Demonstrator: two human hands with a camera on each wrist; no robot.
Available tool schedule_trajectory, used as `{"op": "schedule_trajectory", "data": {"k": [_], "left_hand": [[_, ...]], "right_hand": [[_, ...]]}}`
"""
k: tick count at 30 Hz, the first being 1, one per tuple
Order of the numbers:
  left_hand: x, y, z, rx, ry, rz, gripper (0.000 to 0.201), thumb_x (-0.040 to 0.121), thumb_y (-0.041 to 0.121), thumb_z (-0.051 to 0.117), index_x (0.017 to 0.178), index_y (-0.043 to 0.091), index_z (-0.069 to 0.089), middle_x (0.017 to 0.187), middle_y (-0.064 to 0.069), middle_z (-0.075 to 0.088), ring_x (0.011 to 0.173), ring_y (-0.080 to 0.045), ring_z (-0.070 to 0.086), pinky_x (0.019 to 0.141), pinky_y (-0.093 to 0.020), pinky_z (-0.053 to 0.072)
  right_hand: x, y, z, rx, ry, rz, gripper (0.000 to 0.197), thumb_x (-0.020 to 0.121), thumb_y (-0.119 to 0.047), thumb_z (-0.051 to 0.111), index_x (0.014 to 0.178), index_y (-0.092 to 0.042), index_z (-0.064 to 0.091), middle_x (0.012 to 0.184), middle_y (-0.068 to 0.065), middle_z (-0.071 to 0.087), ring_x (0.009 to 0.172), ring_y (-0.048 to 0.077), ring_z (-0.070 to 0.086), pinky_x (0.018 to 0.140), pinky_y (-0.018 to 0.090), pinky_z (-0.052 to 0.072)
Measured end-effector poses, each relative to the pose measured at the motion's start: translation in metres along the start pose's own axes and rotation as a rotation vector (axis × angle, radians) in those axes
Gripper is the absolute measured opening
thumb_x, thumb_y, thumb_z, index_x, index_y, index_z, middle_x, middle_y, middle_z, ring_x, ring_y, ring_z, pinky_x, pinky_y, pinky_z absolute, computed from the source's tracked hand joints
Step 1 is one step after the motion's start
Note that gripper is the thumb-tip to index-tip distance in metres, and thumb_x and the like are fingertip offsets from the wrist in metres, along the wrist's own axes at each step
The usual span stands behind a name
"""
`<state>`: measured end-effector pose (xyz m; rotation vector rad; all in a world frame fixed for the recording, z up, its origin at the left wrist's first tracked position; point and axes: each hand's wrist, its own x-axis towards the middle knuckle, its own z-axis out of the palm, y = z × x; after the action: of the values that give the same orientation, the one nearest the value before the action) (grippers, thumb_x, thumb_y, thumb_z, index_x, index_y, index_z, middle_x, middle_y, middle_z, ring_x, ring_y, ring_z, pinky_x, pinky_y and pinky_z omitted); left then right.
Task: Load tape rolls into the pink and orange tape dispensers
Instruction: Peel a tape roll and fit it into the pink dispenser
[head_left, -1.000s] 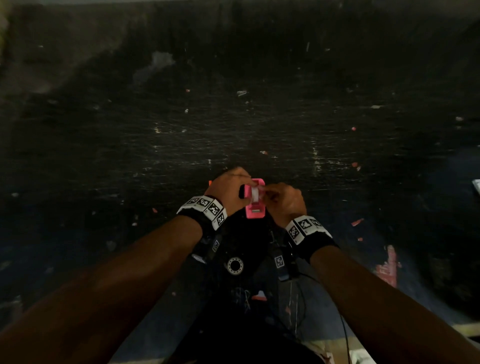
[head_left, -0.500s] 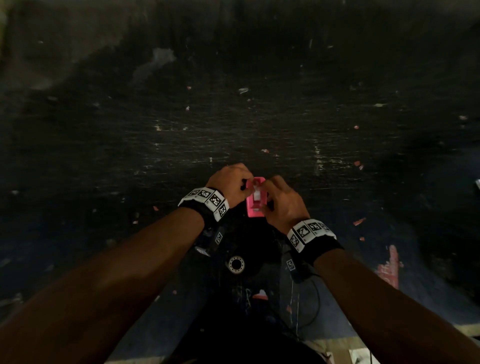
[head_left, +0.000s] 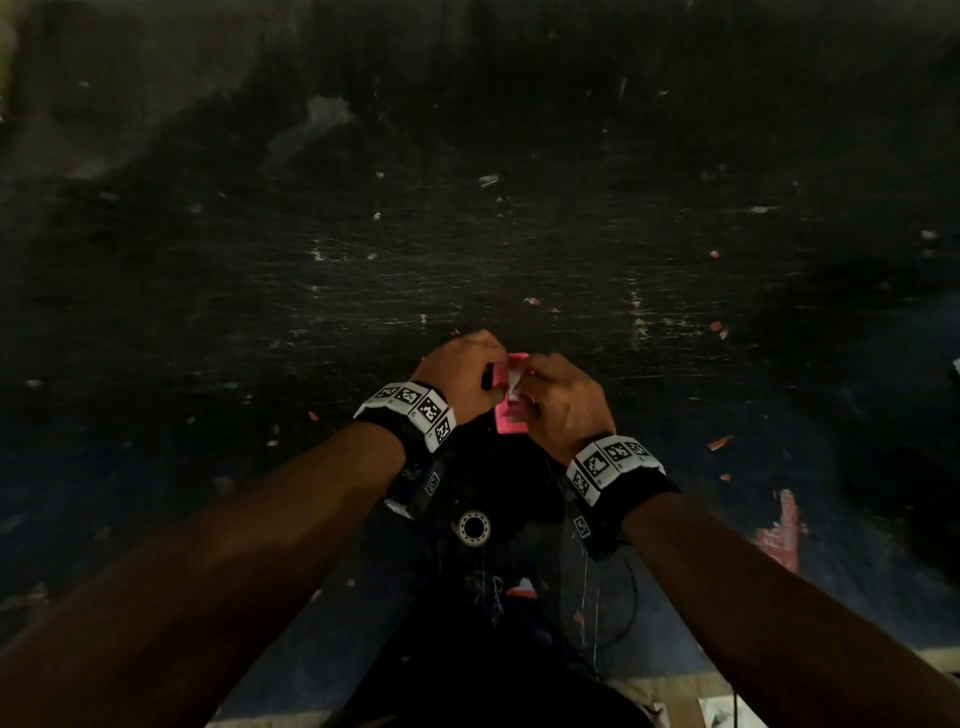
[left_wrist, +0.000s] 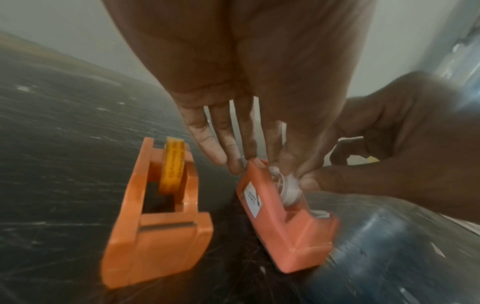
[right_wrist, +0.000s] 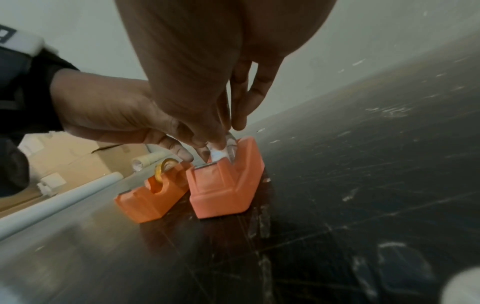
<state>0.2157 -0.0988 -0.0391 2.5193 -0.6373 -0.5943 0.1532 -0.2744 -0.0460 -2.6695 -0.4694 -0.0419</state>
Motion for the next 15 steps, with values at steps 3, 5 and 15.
{"op": "schedule_trajectory", "data": {"k": [3, 5, 15], "left_hand": [[-0.005, -0.001, 0.002, -0.009, -0.006, 0.008, 0.041, 0.082, 0.033, 0.075, 0.12, 0.019, 0.068, 0.131, 0.003, 0.059, 0.105, -0.018, 0.064, 0.09, -0.042, 0.056], [-0.007, -0.002, 0.004, -0.016, 0.003, 0.024, 0.047, 0.081, 0.033, 0.077, 0.124, 0.018, 0.066, 0.133, 0.002, 0.058, 0.107, -0.019, 0.065, 0.091, -0.042, 0.056], [-0.019, 0.003, 0.005, 0.09, -0.05, 0.016, 0.092, 0.062, 0.054, 0.087, 0.14, 0.025, 0.048, 0.148, 0.006, 0.045, 0.13, -0.02, 0.051, 0.102, -0.039, 0.049]], "right_hand": [[-0.004, -0.004, -0.001, 0.012, 0.01, -0.02, 0.016, 0.071, -0.003, 0.079, 0.086, -0.004, 0.072, 0.103, 0.012, 0.073, 0.082, 0.033, 0.069, 0.063, 0.037, 0.058], [-0.006, -0.004, 0.0, 0.033, 0.009, 0.012, 0.022, 0.072, -0.003, 0.076, 0.094, -0.004, 0.073, 0.101, 0.012, 0.074, 0.083, 0.033, 0.07, 0.065, 0.037, 0.058], [-0.012, -0.007, 0.006, 0.056, 0.003, 0.107, 0.008, 0.076, -0.008, 0.074, 0.084, -0.01, 0.071, 0.092, 0.007, 0.072, 0.083, 0.03, 0.067, 0.064, 0.034, 0.054]]}}
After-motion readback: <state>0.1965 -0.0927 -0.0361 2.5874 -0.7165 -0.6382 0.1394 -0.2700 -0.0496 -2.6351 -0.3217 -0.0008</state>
